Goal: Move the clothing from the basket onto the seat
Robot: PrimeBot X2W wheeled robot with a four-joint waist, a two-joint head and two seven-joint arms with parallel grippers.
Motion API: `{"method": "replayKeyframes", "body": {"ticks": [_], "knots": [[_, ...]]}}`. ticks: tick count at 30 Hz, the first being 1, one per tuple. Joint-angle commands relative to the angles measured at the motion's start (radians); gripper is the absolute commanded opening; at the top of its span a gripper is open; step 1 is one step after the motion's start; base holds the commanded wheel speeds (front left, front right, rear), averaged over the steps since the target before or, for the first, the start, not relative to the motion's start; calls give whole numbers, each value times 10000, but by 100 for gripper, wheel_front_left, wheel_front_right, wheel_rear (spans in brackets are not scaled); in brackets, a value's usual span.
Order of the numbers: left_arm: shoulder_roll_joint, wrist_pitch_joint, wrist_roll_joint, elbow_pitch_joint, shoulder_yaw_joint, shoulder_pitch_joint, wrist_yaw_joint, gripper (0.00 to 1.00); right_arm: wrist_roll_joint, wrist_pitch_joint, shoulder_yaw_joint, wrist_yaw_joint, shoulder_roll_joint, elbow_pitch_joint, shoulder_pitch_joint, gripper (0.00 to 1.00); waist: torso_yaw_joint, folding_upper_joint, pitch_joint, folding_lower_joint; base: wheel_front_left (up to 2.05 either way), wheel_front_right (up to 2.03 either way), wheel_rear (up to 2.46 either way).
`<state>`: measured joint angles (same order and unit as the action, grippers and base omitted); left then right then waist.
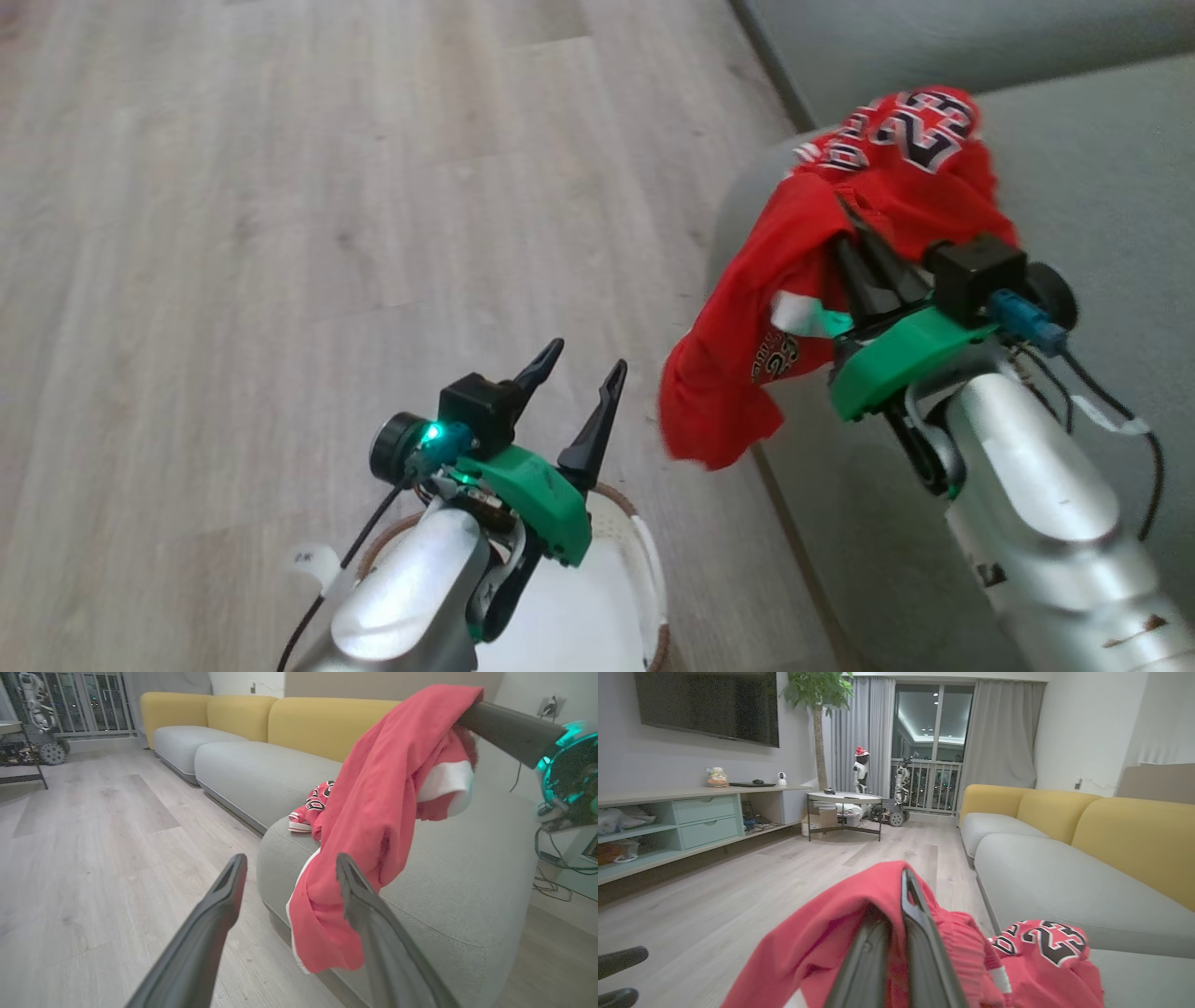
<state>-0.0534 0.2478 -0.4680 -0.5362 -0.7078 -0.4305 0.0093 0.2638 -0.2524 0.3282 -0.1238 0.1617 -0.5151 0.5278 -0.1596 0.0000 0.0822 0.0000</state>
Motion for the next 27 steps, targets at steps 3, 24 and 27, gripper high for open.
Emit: {"method": "replayKeyframes", "body": {"ticks": [3, 24, 27], "knots": [[-43, 133, 97, 368, 272, -266, 29, 100, -71, -94, 4, -69, 252, 604, 293, 0, -802, 0, -125, 0, 0, 0, 0], [29, 138, 441, 887, -154, -171, -79, 100, 141, 159, -527, -69, 1064, 1132, 308, 0, -2052, 0, -728, 0, 0, 0, 0], [30, 139, 471, 963, -217, -199, -57, 100, 241, 258, -703, -69, 1242, 939, 647, 0, -1840, 0, -861, 0, 0, 0, 0]]}}
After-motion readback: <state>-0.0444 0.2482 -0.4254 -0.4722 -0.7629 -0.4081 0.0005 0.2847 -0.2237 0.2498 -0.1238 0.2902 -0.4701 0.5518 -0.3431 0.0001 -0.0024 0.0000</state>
